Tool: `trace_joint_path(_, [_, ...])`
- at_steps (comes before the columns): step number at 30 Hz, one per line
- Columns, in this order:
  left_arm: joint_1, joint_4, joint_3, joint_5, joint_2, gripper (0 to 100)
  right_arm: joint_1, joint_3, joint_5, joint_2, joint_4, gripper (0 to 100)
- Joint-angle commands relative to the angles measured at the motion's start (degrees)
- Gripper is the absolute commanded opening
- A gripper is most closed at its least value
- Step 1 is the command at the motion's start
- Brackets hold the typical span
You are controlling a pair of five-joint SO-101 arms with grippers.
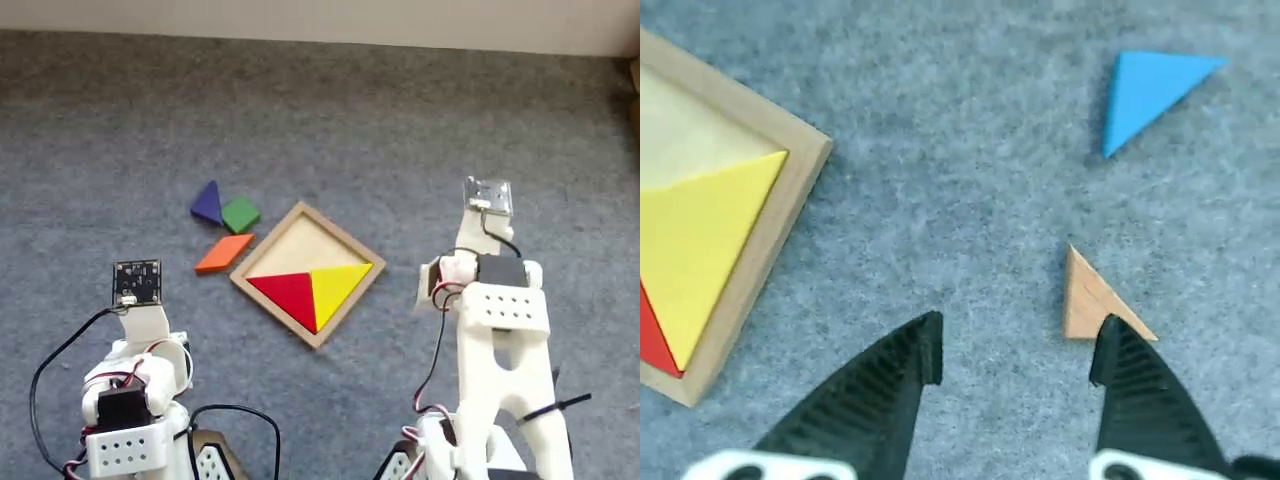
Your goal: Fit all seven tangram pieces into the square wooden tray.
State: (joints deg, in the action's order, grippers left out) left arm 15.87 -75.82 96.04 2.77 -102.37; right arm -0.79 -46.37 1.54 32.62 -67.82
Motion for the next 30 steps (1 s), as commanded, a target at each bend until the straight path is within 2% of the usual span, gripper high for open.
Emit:
trace_joint_path(1, [0.4,-0.18,1.1,0.0,-1.89,4,1.63,1.01,0.18,-3.3,1.54,24.1])
trace_joint_path(6, [0.4,-0.18,1.1,0.0,-1.89,4,3.74,1.63,-6.51,-13.41,1.8,24.1])
trace_joint_path(12, [0.4,-0.18,1.1,0.0,-1.89,4,7.6,10.95,-6.68,-23.34,2.59,24.1])
trace_joint_path(15, [0.4,-0.18,1.1,0.0,-1.89,4,8.22,12.62,-7.82,-23.52,0.57,24.1])
trace_joint_path(19, [0.4,-0.18,1.1,0.0,-1.89,4,9.1,12.79,-13.71,-22.02,-0.13,24.1])
trace_joint_path(23, [0.4,-0.18,1.1,0.0,-1.89,4,9.45,15.78,-13.54,-22.11,3.91,24.1])
trace_joint_path(30, [0.4,-0.18,1.1,0.0,-1.89,4,9.71,24.22,3.69,-22.11,5.14,24.1])
